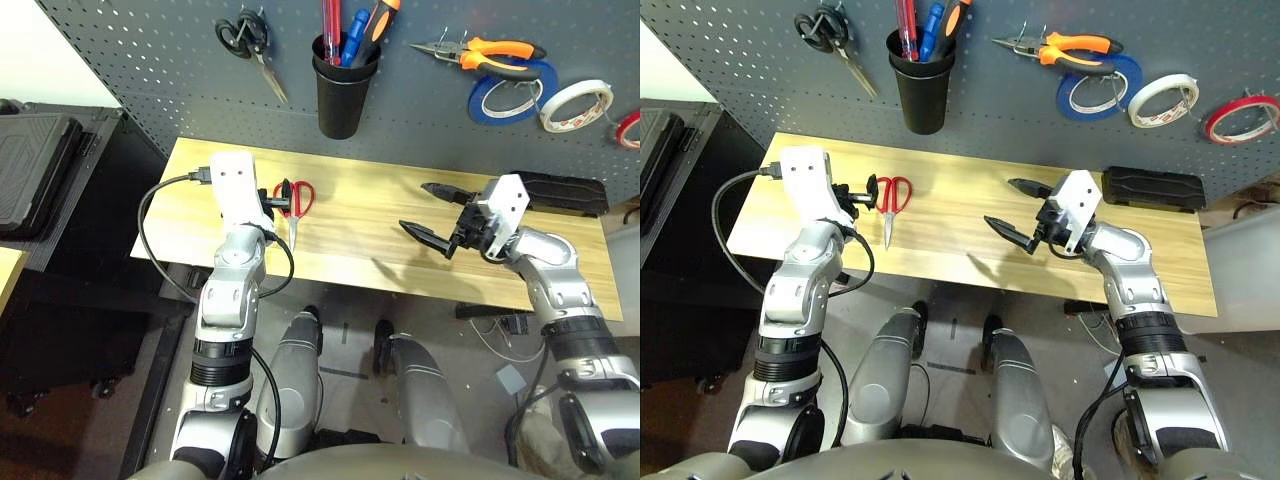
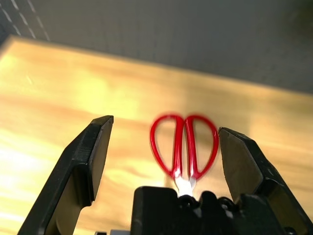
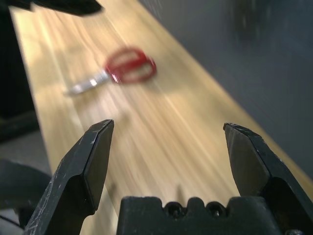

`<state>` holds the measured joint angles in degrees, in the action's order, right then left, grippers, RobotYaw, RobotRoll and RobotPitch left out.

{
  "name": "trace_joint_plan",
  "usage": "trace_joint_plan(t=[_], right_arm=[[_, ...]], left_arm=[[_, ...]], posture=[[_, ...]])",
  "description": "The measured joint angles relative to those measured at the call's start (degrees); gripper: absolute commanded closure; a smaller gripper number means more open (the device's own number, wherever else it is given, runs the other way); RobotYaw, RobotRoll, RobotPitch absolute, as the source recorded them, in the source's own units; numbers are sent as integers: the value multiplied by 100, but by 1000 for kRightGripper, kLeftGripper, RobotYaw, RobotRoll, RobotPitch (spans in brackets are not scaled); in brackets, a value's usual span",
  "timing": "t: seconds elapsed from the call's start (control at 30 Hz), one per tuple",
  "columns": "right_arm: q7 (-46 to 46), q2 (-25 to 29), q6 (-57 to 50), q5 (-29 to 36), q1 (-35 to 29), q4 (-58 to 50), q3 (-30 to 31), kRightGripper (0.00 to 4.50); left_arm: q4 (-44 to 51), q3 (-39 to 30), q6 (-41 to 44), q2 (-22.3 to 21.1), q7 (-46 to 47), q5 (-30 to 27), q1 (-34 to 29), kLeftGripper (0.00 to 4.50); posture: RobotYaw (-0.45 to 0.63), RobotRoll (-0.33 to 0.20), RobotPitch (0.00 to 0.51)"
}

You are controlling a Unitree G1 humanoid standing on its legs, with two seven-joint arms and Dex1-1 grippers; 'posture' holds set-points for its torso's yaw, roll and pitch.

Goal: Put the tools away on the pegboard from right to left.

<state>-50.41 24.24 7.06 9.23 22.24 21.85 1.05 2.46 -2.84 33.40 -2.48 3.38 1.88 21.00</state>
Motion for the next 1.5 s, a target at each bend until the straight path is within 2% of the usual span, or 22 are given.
trace_joint_plan(t=[0.1, 0.33, 0.53, 0.87, 0.93, 1.0, 1.07, 1.13, 1.3, 1.5], right_arm=[[351, -63, -291, -297, 2, 29, 189, 0], [877, -337, -680, -787, 116, 135, 529, 0], [1051, -503, -722, -871, 64, 89, 656, 0], [1166, -508, -924, -866, -112, -469, 679, 0], [1171, -507, -1000, -866, -138, -591, 683, 0], [1170, -508, -1066, -858, -137, -685, 690, 0], [1162, -505, -1102, -844, -135, -749, 692, 0], [1132, -461, -1117, -836, -123, -776, 692, 0], [994, -328, -1118, -787, -117, -783, 692, 0], [822, -312, -905, -692, 5, -750, 676, 0]], left_arm=[[-738, -59, -309, 3, -49, -61, 104, 25], [-2499, -386, -1106, -98, 30, -172, 817, 25], [-3813, -687, -1707, -233, 182, -296, 1516, 25], [-6352, -743, -2542, -430, 366, -274, 2638, 25], [-6663, -743, -2578, -481, 363, -274, 2765, 411], [-6887, -739, -2616, -502, 319, -279, 2820, 1011], [-7000, -753, -2621, -507, 299, -294, 2869, 1726], [-7087, -792, -2616, -508, 299, -327, 2879, 2638], [-7110, -864, -2658, -483, 311, -406, 2856, 4468], [-6906, -1077, -2963, -344, 274, -647, 2675, 4468]], posture=[[337, 0, 342], [338, 0, 340], [336, 0, 329], [298, 0, 273], [290, 0, 268], [280, 0, 263], [279, 0, 262], [279, 0, 261], [291, 0, 263], [312, 0, 267]])
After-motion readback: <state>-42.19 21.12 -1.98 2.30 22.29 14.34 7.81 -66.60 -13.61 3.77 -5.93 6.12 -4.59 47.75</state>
